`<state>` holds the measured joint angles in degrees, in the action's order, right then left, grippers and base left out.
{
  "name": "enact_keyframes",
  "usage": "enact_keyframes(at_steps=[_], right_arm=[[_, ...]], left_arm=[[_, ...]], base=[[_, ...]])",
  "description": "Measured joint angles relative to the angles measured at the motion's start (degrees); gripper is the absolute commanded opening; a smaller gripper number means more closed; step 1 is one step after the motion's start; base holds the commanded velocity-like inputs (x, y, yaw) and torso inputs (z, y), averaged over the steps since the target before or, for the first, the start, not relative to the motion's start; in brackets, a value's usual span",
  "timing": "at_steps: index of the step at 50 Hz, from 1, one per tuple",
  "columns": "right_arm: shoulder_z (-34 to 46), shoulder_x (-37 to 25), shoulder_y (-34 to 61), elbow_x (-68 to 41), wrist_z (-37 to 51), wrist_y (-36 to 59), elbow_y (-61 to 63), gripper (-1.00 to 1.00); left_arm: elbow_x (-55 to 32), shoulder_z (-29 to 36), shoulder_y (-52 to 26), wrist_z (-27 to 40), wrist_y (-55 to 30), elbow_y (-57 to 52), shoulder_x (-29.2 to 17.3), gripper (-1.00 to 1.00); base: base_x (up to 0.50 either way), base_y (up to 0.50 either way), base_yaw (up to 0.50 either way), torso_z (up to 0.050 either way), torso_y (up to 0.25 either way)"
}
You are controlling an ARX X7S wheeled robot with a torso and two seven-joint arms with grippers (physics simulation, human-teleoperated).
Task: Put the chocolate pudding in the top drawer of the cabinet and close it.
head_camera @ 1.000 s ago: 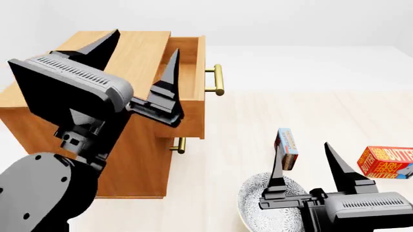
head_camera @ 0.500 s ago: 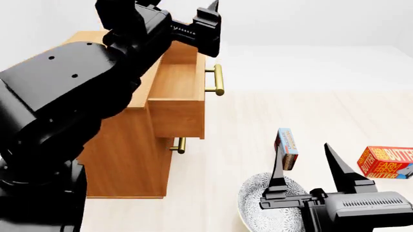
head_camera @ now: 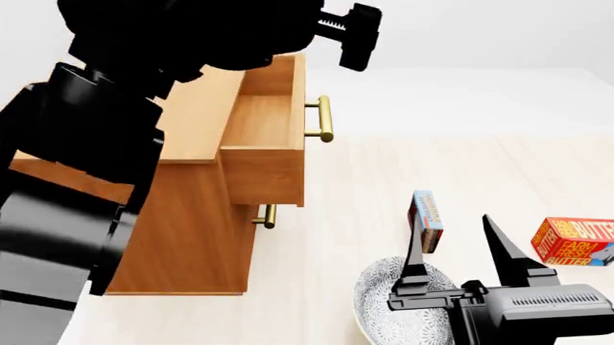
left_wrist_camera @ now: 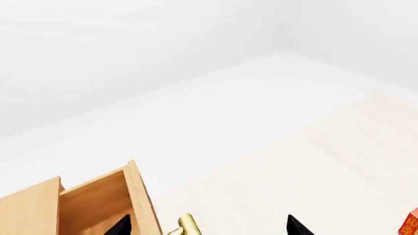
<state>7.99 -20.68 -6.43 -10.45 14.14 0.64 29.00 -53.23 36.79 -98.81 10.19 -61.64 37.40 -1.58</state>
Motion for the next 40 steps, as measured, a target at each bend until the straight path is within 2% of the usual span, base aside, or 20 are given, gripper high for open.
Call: enact_keyframes(at_steps=[11, 19, 28, 40], right_arm=[[-0.13, -0.18, -0.02, -0.68, 0.01, -0.22, -0.26, 1.0], [-0.13, -0.35, -0.03, -0.97, 0.09, -0.18, -0.21, 1.0], [-0.09, -0.52, 0.02, -1.22, 0.19, -0.11, -0.2, 1.0], [-0.01, -0.77, -0.31, -1.44, 0.23, -0.48, -0.3, 1.0]], left_arm=[[-27.72, 27.56, -8.89, 1.28, 7.67, 16.7, 1.09, 1.0], [-41.0, 41.46, -12.09, 1.74, 11.28, 21.09, 1.36, 1.0], [-47.81, 49.64, -12.83, 1.38, 13.59, 23.46, 1.48, 1.0], [-50.4, 53.76, -11.01, -0.33, 14.29, 25.39, 1.54, 1.0]], base=[[0.0, 0.0, 0.0, 0.0, 0.0], [0.0, 0.0, 0.0, 0.0, 0.0], [0.0, 0.0, 0.0, 0.0, 0.0], [0.0, 0.0, 0.0, 0.0, 0.0]])
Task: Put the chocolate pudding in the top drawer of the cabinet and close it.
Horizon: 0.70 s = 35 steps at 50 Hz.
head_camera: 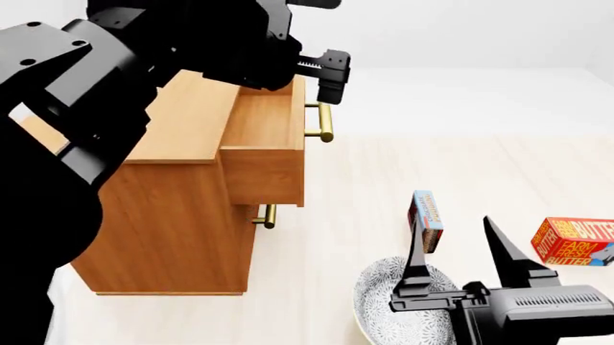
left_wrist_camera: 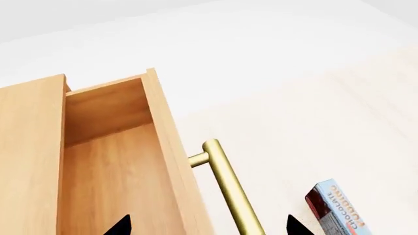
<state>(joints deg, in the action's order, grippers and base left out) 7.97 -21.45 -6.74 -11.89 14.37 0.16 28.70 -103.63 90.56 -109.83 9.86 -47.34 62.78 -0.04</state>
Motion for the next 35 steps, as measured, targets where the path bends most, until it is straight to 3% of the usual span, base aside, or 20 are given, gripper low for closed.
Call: enact_keyframes(at_steps=[35], right_arm=[[0.77, -0.17, 0.53, -0.35, 0.08, -0.69, -1.49, 1.0]], left_arm=[[-3.38, 1.95, 0.48, -1.63, -3.98, 0.13, 0.03, 1.0]], base=[[0.0, 0.0, 0.0, 0.0, 0.0]])
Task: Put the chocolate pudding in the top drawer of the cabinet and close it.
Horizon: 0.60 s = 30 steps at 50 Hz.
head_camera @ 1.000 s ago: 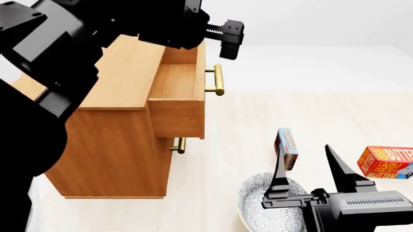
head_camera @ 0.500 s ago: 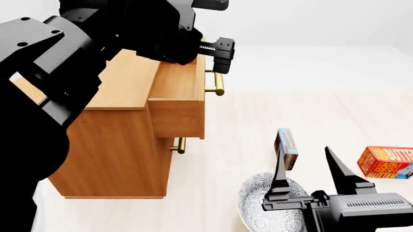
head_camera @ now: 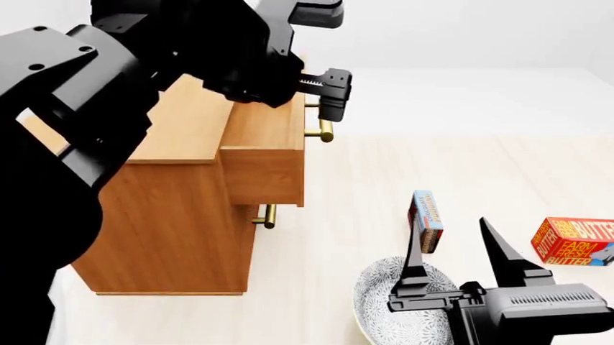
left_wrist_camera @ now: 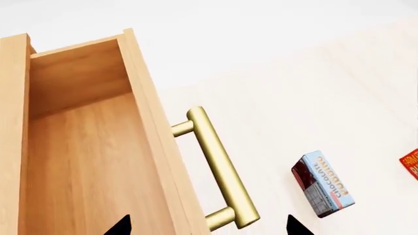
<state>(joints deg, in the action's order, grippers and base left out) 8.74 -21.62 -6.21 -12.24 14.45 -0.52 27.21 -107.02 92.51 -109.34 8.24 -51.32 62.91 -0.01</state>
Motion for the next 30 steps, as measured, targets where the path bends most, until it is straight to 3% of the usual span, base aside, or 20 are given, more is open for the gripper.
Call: enact_keyframes(at_steps=[30], right_arm=[[0.14, -0.34, -0.24, -0.54, 0.25, -0.84, -0.53, 1.0]], left_arm=[[-0.41, 0.09, 1.99, -0.57, -2.61, -0.18, 0.01, 1.0]], base=[[0.0, 0.0, 0.0, 0.0, 0.0]])
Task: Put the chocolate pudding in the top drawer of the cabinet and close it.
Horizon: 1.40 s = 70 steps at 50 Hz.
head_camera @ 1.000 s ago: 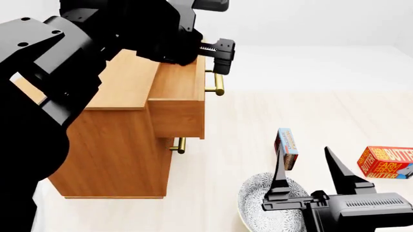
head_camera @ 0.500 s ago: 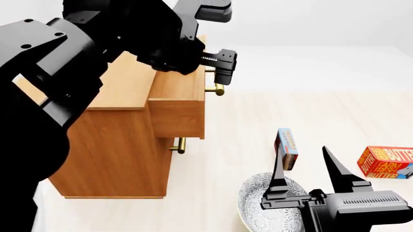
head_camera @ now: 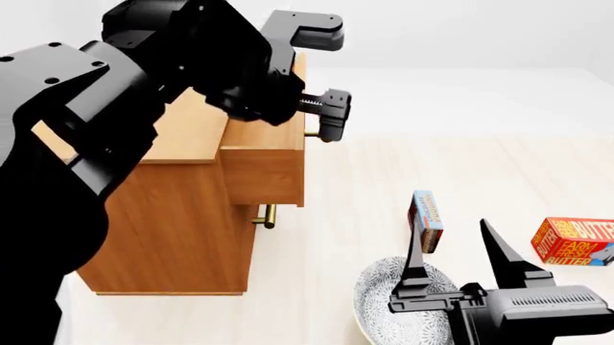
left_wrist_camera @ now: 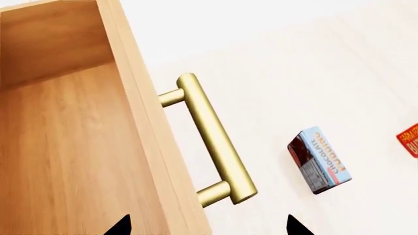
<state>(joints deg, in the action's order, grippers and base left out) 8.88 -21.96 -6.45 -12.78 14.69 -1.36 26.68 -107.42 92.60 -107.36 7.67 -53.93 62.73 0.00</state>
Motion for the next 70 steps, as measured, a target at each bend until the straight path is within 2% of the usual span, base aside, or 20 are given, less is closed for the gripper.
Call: enact_keyframes(at_steps=[46, 70], right_arm=[[0.43, -0.44, 0.21, -0.62, 0.44, -0.64, -0.78, 1.0], [0.5, -0.73, 0.12, -1.24, 0.42, -1.21, -1.23, 1.0]], left_arm=[[1.52, -1.39, 1.3, -2.27, 0.18, 2.15, 0.0, 1.0], [-1.71, 0.39, 3.26, -4.56, 1.44, 0.33, -0.12, 1.0]], base=[[0.0, 0.0, 0.0, 0.0, 0.0], [0.0, 0.0, 0.0, 0.0, 0.0]])
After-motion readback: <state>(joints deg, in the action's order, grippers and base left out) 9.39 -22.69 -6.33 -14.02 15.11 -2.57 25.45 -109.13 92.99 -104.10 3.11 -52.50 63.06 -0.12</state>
